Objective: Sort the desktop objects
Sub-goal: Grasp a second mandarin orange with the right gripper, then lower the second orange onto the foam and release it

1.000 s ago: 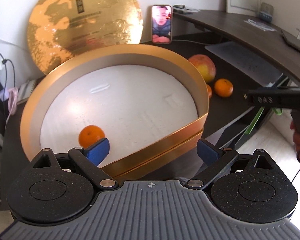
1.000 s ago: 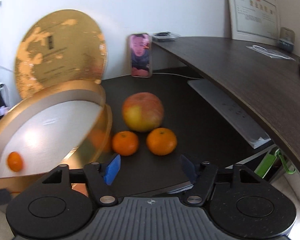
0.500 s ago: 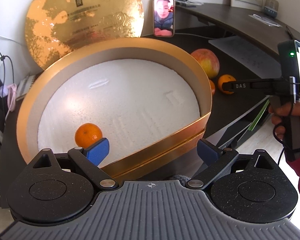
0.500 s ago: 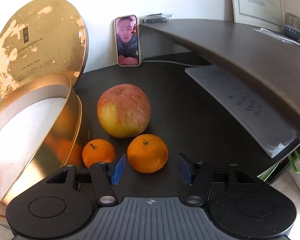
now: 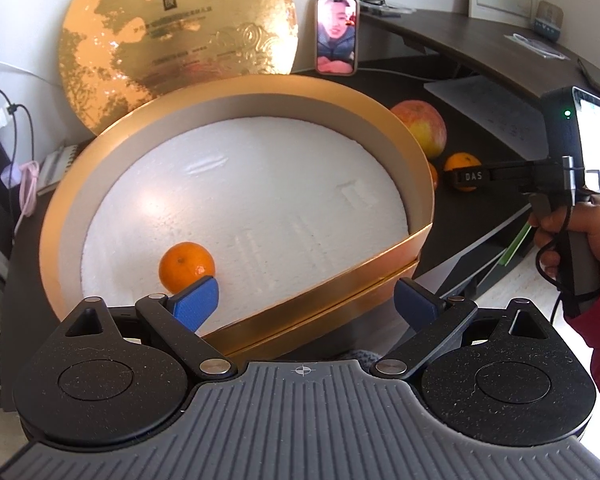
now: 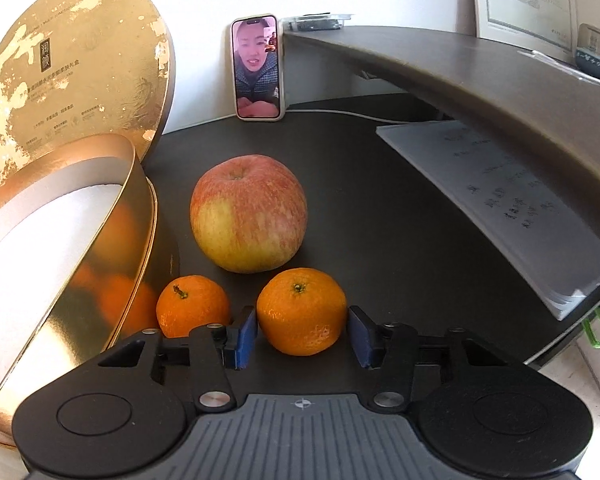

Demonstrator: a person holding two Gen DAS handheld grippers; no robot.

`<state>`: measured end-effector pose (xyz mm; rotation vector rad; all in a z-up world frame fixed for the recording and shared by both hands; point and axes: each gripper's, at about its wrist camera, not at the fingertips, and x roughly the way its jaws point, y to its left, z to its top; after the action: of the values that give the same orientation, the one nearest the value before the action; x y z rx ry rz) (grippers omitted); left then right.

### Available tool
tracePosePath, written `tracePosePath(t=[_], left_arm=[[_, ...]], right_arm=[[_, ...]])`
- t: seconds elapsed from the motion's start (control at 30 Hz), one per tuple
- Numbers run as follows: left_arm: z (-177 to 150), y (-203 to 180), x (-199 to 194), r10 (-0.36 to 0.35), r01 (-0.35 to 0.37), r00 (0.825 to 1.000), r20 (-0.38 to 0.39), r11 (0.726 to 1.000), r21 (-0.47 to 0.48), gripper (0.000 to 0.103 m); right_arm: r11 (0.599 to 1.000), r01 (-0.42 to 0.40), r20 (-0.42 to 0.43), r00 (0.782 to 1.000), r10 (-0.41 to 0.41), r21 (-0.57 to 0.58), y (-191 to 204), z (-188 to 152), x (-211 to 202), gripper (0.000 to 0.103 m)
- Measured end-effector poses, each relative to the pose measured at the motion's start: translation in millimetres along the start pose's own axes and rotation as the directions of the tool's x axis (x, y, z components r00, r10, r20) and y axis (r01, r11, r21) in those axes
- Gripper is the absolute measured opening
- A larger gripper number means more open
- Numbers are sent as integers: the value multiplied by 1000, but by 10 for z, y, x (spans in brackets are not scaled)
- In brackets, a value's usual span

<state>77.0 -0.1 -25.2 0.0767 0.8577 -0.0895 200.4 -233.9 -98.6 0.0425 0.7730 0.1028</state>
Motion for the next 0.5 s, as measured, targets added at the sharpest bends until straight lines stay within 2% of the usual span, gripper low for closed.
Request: tracePosePath(t=[0.1, 0.27, 0.4, 0.47, 0.5], left_arm=[[-22, 45, -29, -4, 4, 1000, 8, 1000, -11, 98], [-78, 175, -114, -2, 3, 1000, 29, 999, -40, 98], [-133, 398, -209, 26, -21, 998, 49, 995, -97, 98], [-165, 528, -262, 48, -40, 997, 59, 991, -131, 98], [-184, 593, -289, 59, -50, 996, 64, 988, -147, 98]], right_arm=[[1000, 20, 32, 999, -20, -3, 25, 41, -180, 49], [1000, 3, 154, 988, 1, -26, 167, 199, -687, 49], [995, -61, 231, 970, 77, -76, 439, 312, -1028, 49], [987, -109, 243, 960, 136, -120, 629, 349, -1136, 49], [980, -136, 223, 960, 167, -146, 740, 347, -1130, 49]])
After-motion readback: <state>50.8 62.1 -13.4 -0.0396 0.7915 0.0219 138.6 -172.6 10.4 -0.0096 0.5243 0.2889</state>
